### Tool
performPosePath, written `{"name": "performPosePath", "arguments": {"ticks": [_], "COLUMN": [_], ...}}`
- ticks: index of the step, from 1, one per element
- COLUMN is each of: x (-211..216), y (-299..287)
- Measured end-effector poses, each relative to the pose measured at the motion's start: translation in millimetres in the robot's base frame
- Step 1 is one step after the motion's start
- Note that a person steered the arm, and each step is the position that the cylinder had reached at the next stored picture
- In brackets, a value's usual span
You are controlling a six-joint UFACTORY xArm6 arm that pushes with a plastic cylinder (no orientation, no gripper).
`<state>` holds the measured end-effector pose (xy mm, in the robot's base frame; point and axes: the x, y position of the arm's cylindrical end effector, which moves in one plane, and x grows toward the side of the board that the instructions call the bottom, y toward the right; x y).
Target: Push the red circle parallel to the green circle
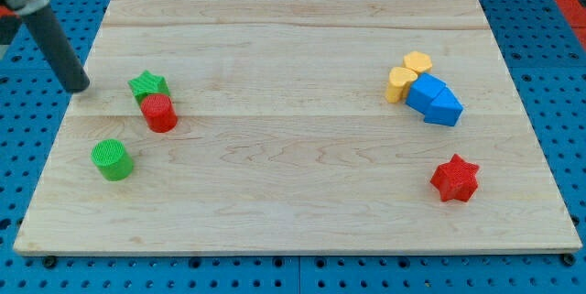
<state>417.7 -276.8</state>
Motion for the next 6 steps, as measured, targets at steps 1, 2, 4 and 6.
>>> {"name": "performPosePath", "arguments": {"ticks": [1,2,4,6], "x": [18,18,27,54], "y": [58,115,151,221]}}
